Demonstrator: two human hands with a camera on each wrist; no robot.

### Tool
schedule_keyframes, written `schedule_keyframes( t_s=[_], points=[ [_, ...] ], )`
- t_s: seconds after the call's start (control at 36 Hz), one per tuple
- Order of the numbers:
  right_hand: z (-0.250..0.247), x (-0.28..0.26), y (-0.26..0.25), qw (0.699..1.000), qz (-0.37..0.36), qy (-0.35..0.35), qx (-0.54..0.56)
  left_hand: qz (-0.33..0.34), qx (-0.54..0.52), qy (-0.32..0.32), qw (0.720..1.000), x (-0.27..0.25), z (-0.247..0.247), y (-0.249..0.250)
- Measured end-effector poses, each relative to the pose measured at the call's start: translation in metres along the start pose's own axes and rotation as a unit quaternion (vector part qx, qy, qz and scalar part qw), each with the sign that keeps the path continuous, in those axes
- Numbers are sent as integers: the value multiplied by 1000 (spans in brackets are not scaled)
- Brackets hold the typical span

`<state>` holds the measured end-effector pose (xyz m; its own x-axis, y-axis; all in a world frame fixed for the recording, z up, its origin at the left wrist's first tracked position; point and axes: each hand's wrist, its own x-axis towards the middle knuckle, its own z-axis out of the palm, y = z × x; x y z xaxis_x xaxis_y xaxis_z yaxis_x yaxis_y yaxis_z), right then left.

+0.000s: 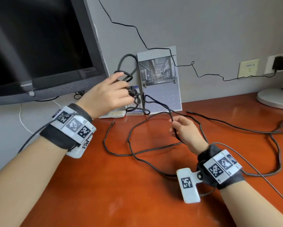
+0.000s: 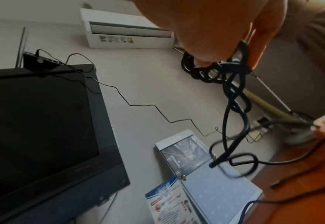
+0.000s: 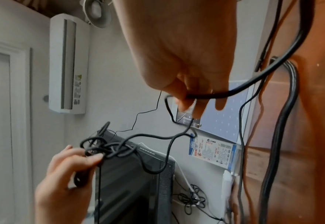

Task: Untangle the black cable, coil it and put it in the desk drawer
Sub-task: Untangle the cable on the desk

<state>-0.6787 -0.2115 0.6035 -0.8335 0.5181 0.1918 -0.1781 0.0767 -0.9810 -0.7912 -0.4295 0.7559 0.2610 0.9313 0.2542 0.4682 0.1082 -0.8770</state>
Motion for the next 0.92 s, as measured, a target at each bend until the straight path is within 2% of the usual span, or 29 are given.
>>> schedule_keyframes(
  t_s=[0.06, 0.11, 0.17, 0.25, 0.39, 0.44, 0.53, 0.61, 0.64, 0.69, 0.72, 0.75, 0.78, 0.81, 0.83, 0.86, 0.89, 0.92],
  points=[
    [0, -1, -1, 1000, -1, 4, 18, 41, 59, 1, 997, -3, 0, -1],
    [0, -3, -6, 994, 4, -11, 109, 71, 102, -17, 992, -10, 2, -3],
    [-2, -3, -12, 977, 4, -32, 210, 84, 132, -50, 986, -17, 6, -3],
    [-5, -5, -24, 956, 0, -40, 292, 82, 143, -118, 979, -31, 17, 3],
    [-4, -15, -35, 968, -29, -74, 238, 117, 120, -257, 952, -49, 43, 34],
    [-3, -17, -39, 967, -22, -82, 239, 130, 104, -340, 926, -50, 45, 48],
    [-1, -20, -41, 968, 6, -87, 235, 159, 25, -472, 867, -47, 46, 73],
    [1, -19, -38, 976, 29, -83, 201, 213, -41, -484, 848, -38, 43, 91],
    [3, -19, -37, 978, 30, -84, 190, 212, -67, -495, 840, -38, 42, 93],
    [5, -19, -36, 980, 27, -95, 174, 152, -134, -499, 843, -35, 37, 95],
    [5, -19, -35, 980, 24, -102, 170, 92, -169, -466, 864, -34, 34, 94],
    [6, -19, -35, 980, 21, -105, 168, 21, -189, -395, 899, -33, 32, 91],
    [6, -19, -35, 980, 18, -105, 167, -56, -207, -294, 931, -33, 31, 89],
    [6, -19, -35, 980, 18, -106, 168, -148, -220, -207, 942, -34, 31, 87],
    [7, -18, -35, 979, 21, -109, 170, -249, -234, -146, 928, -36, 33, 86],
    [7, -18, -35, 978, 26, -113, 176, -344, -247, -131, 897, -37, 36, 87],
    [7, -17, -35, 976, 30, -118, 183, -434, -269, -155, 846, -37, 38, 88],
    [7, -17, -35, 974, 35, -122, 191, -517, -302, -200, 775, -35, 42, 90]
  ],
)
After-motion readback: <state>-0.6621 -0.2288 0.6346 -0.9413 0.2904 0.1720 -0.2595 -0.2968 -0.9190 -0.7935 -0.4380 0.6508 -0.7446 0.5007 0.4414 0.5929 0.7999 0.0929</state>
